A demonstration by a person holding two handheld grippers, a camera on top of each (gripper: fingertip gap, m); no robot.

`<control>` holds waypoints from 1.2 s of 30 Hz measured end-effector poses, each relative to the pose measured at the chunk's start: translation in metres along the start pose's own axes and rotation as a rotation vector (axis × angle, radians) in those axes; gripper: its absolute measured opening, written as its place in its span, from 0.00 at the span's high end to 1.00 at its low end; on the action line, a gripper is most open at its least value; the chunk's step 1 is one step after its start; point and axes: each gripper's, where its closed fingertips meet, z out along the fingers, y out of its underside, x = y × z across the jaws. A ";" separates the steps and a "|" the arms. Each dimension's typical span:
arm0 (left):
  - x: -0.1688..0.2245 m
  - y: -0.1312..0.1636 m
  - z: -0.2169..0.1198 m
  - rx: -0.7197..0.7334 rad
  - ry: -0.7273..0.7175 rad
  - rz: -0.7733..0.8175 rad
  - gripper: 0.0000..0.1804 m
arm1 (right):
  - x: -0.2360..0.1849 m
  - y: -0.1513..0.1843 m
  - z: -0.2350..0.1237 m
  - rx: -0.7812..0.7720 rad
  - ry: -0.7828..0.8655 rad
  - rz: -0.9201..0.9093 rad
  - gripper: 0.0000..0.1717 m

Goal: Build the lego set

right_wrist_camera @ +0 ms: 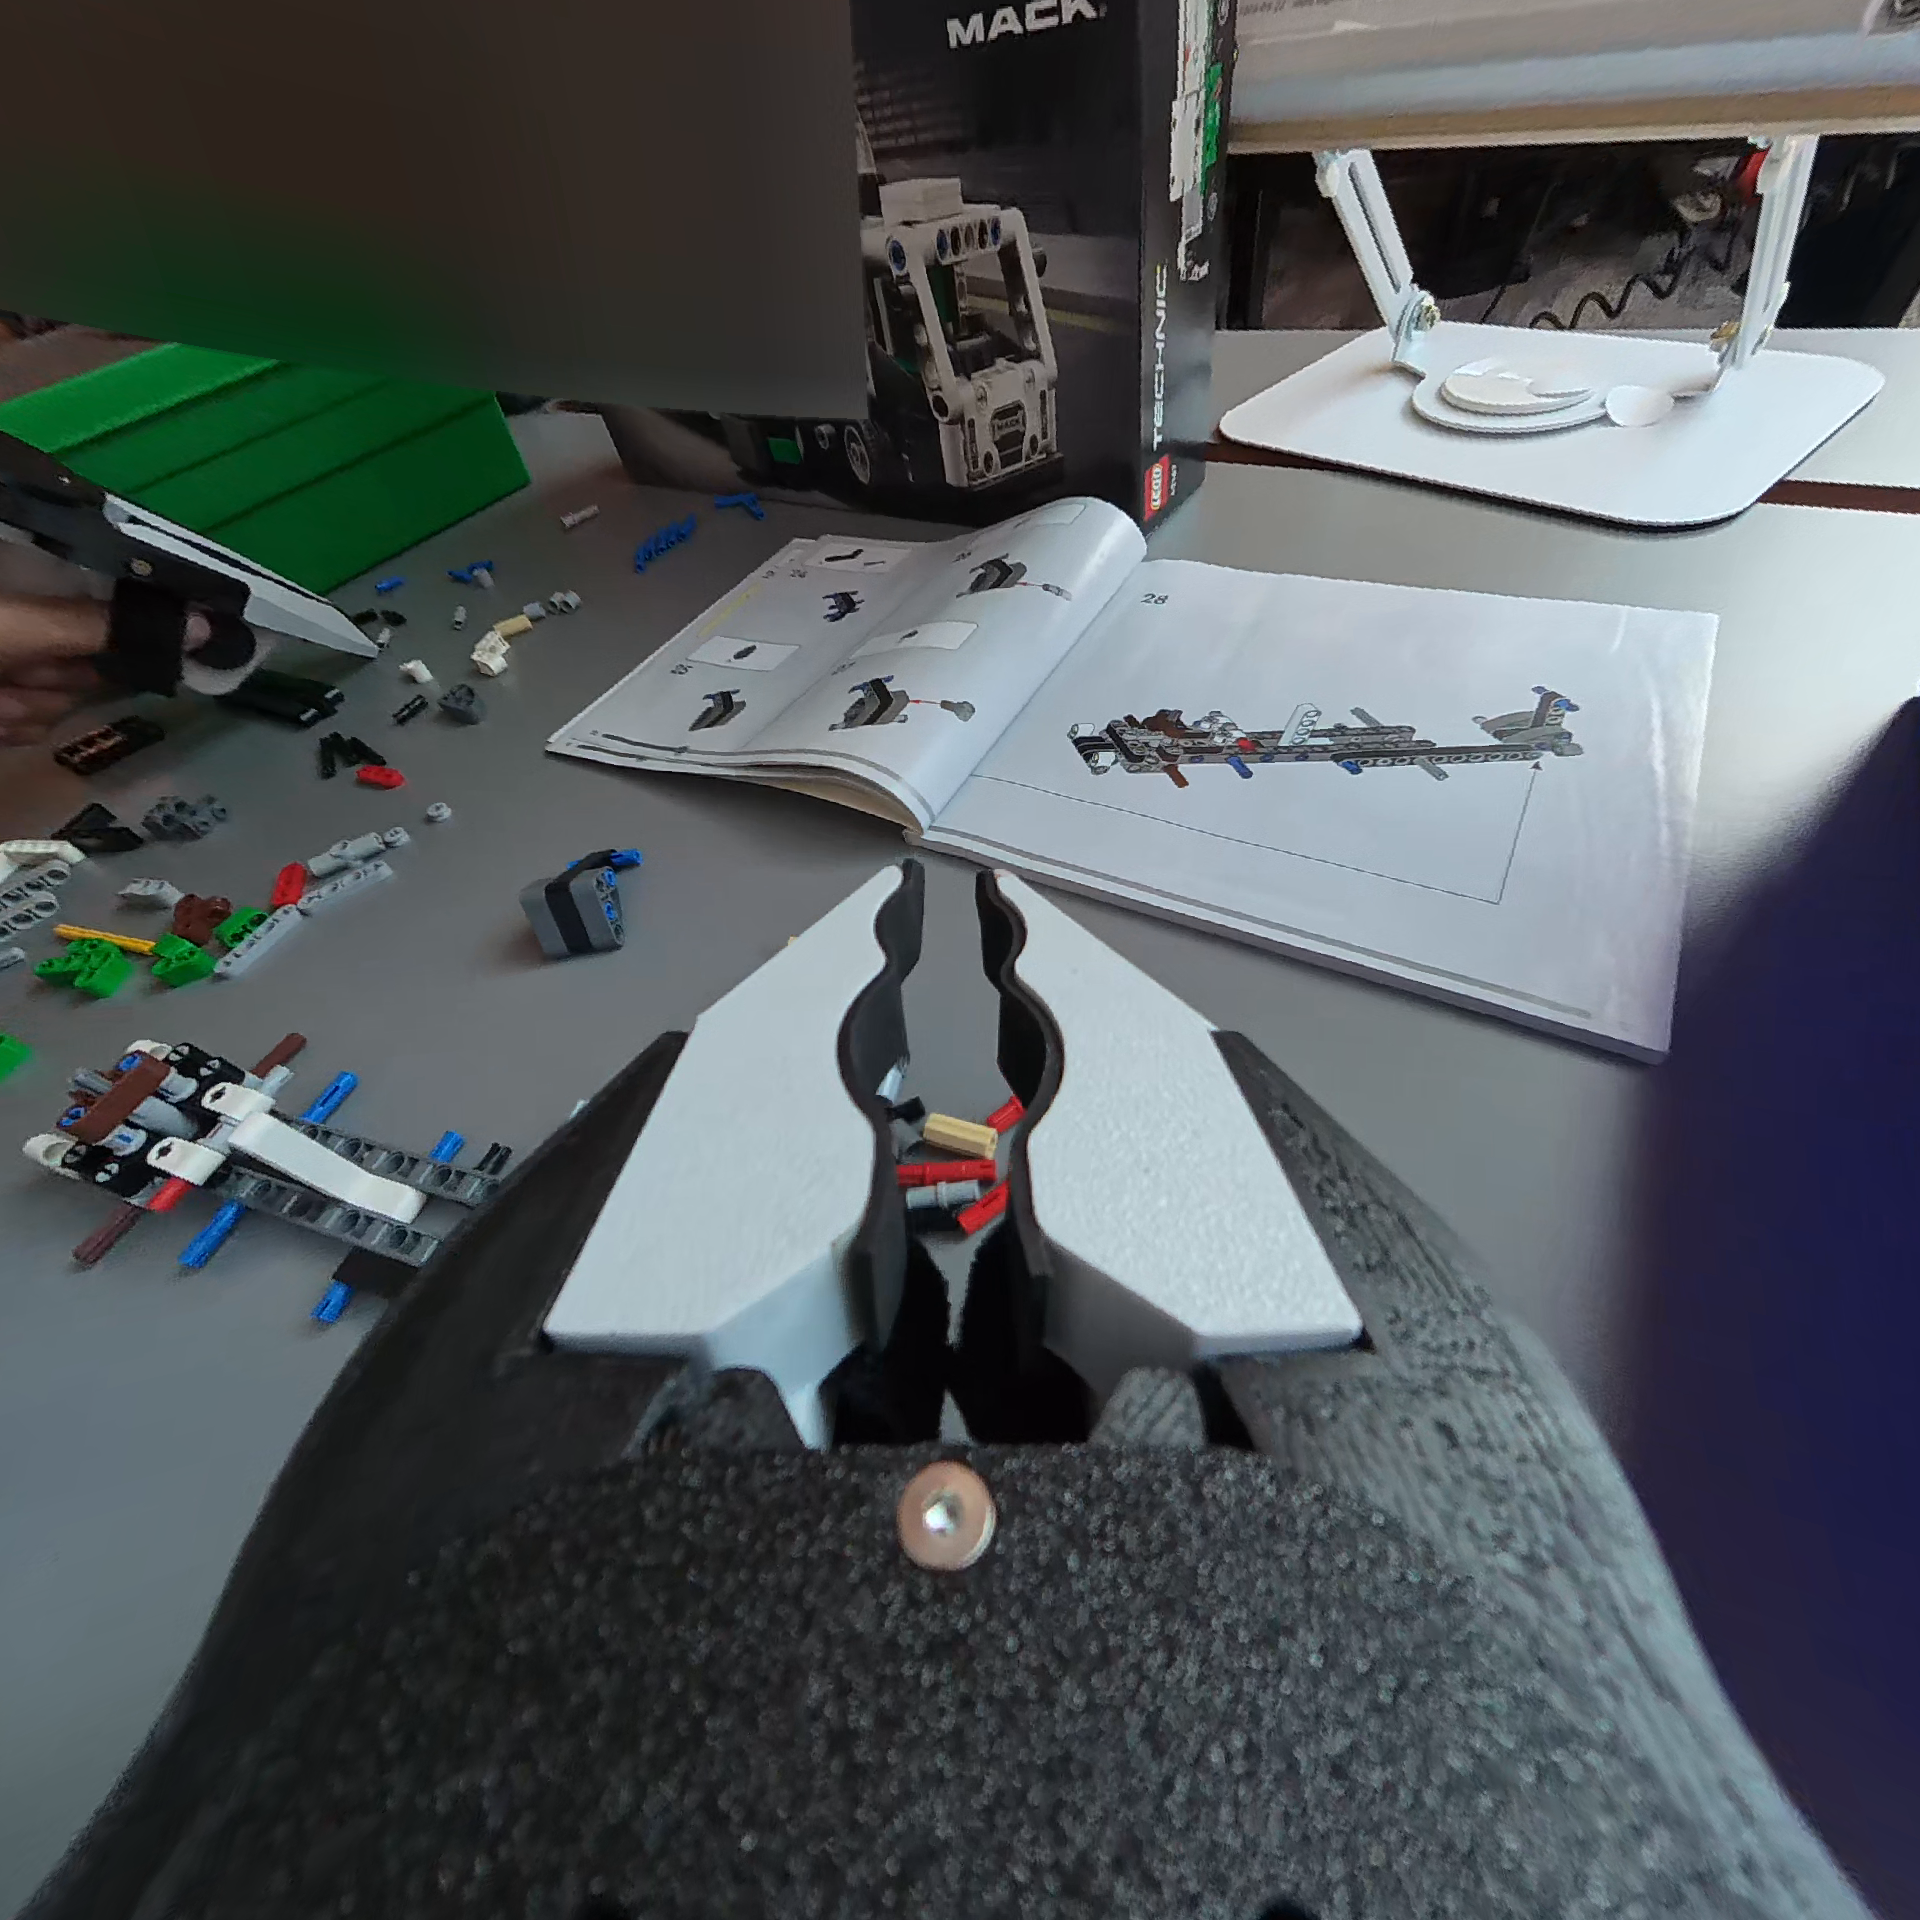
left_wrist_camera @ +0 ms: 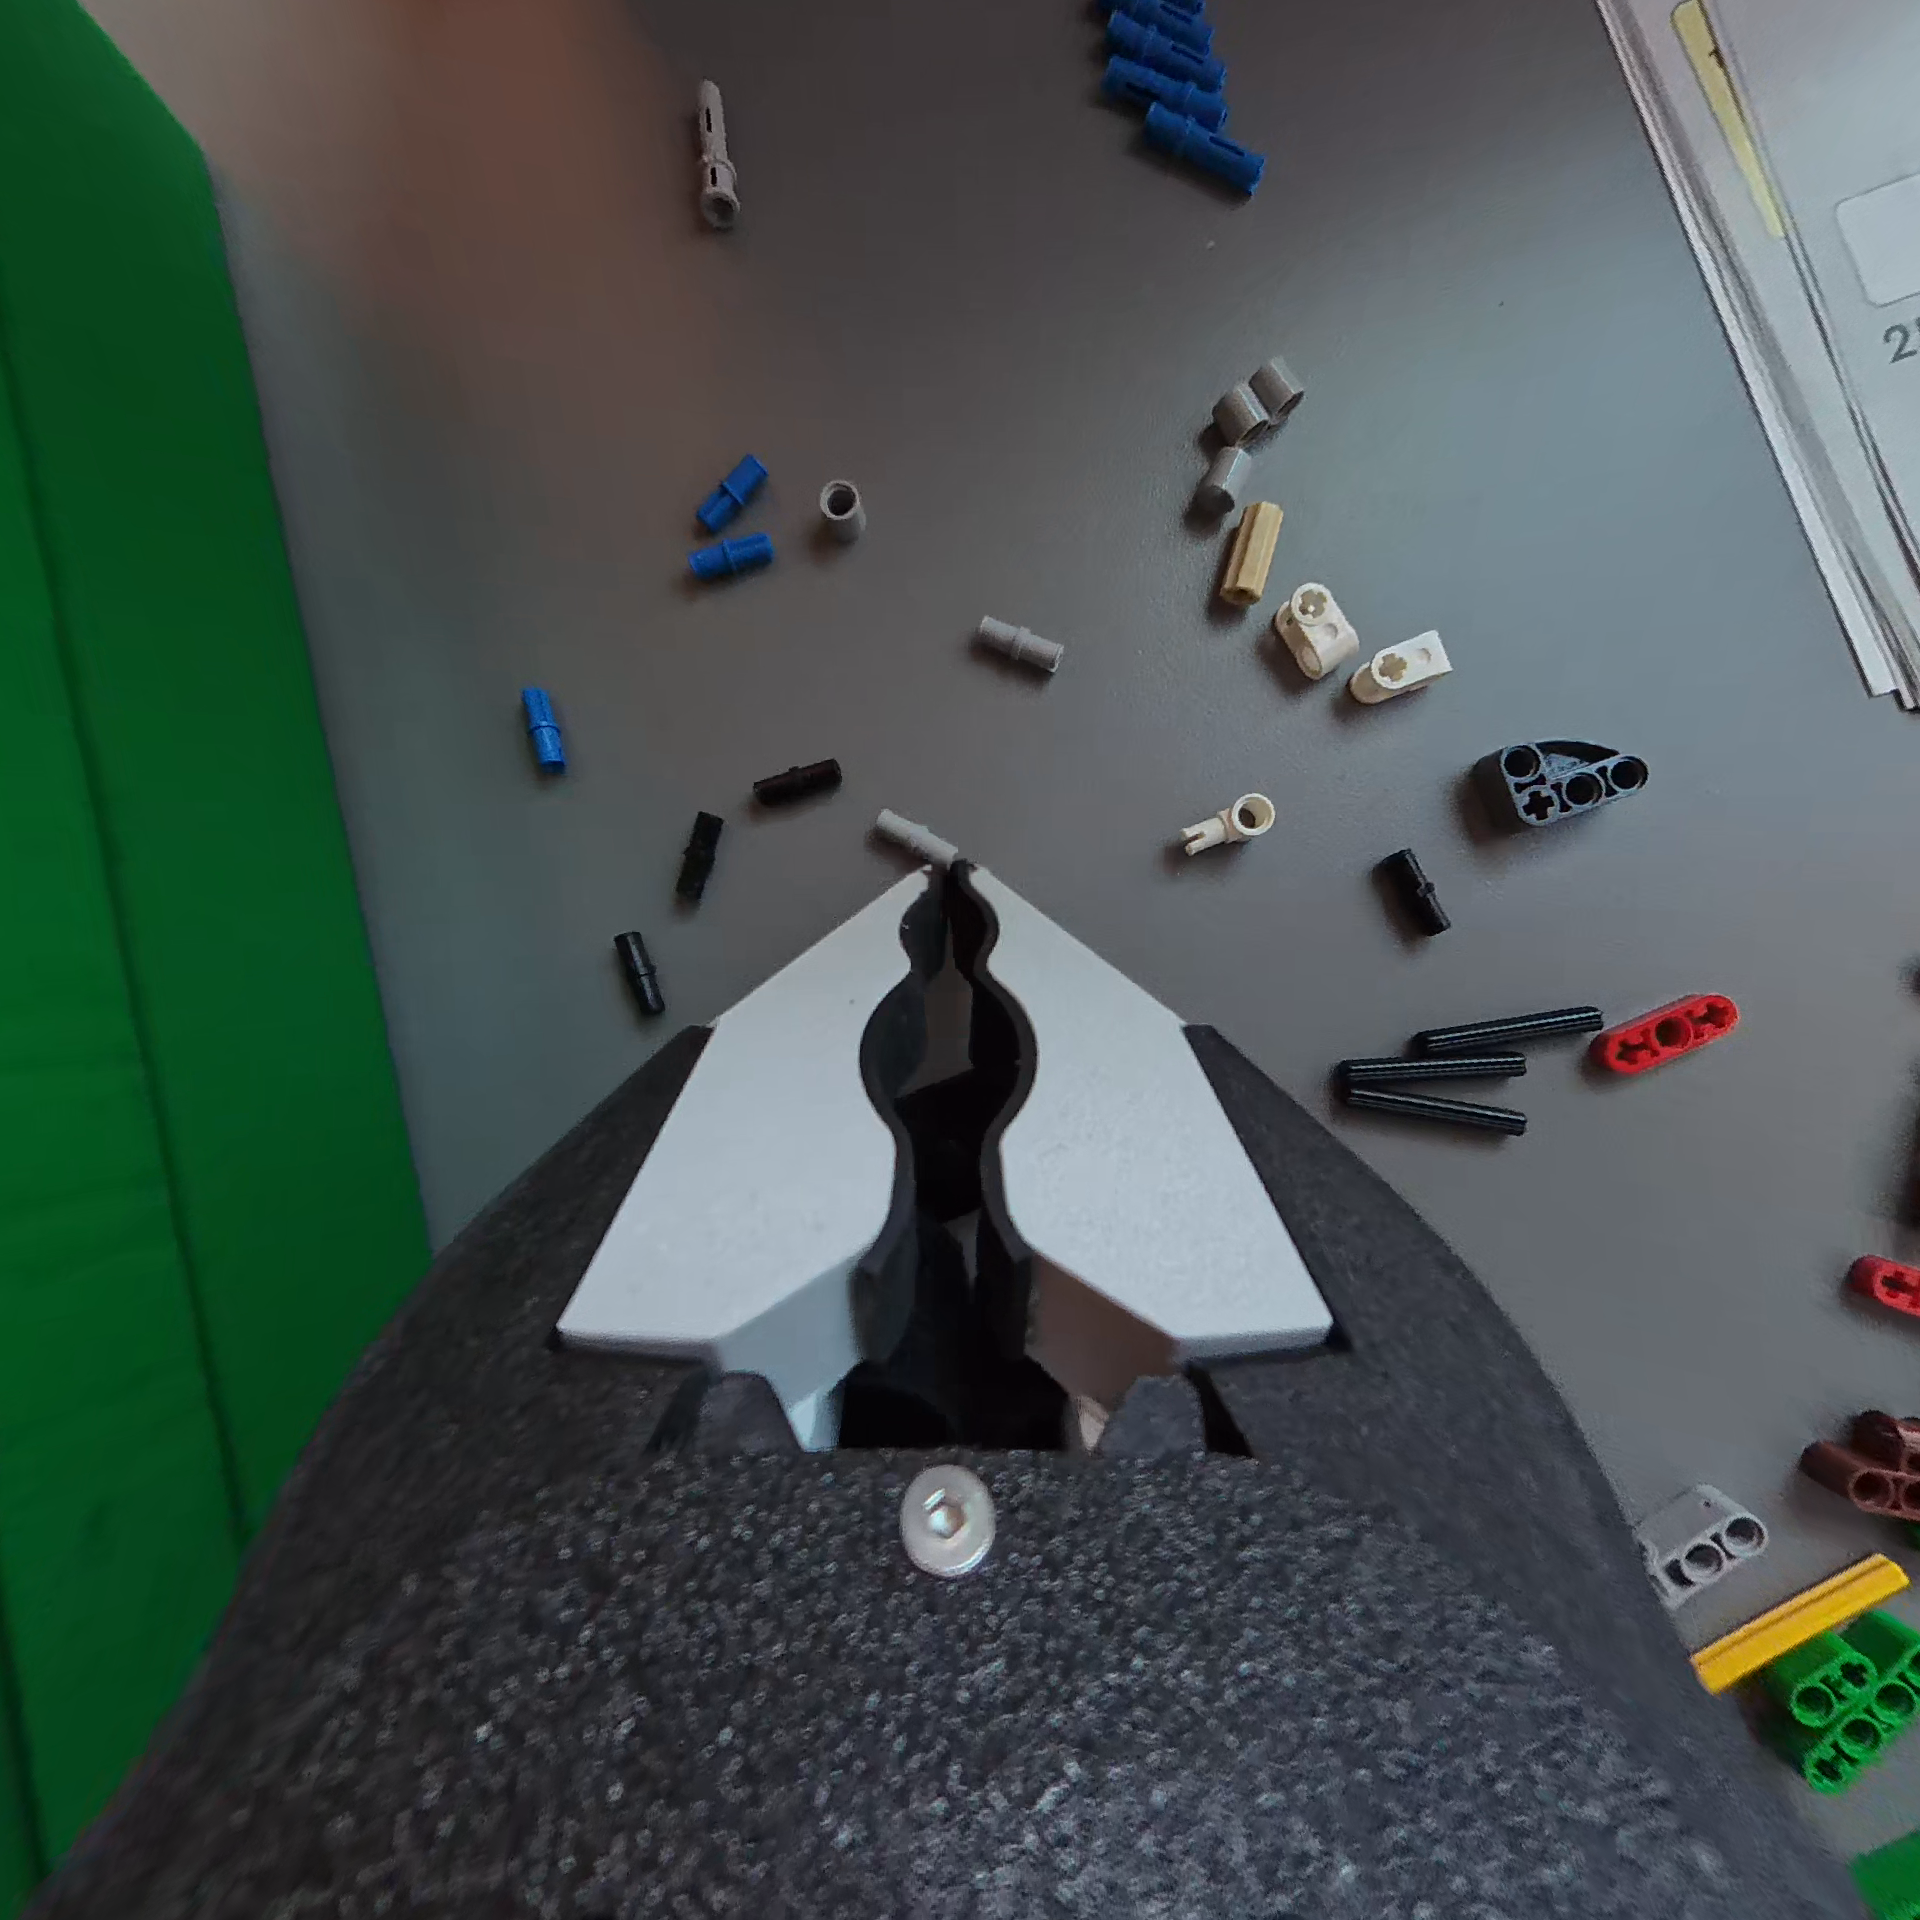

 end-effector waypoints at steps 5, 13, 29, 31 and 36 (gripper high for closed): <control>0.000 0.000 0.000 -0.009 -0.022 0.069 1.00 | 0.002 0.000 -0.007 0.024 0.005 -0.005 0.95; 0.005 -0.001 -0.008 0.034 -0.007 0.136 1.00 | 0.005 0.000 -0.013 0.031 0.028 -0.042 0.95; -0.004 -0.007 0.002 0.037 0.012 0.057 0.88 | 0.005 0.003 -0.011 0.009 0.021 -0.031 0.95; -0.003 -0.007 0.004 0.044 0.022 0.053 0.93 | 0.005 0.003 -0.011 0.003 0.021 -0.033 0.95; -0.002 -0.007 0.004 0.057 0.021 0.074 0.97 | 0.006 0.003 -0.011 0.007 0.021 -0.029 0.95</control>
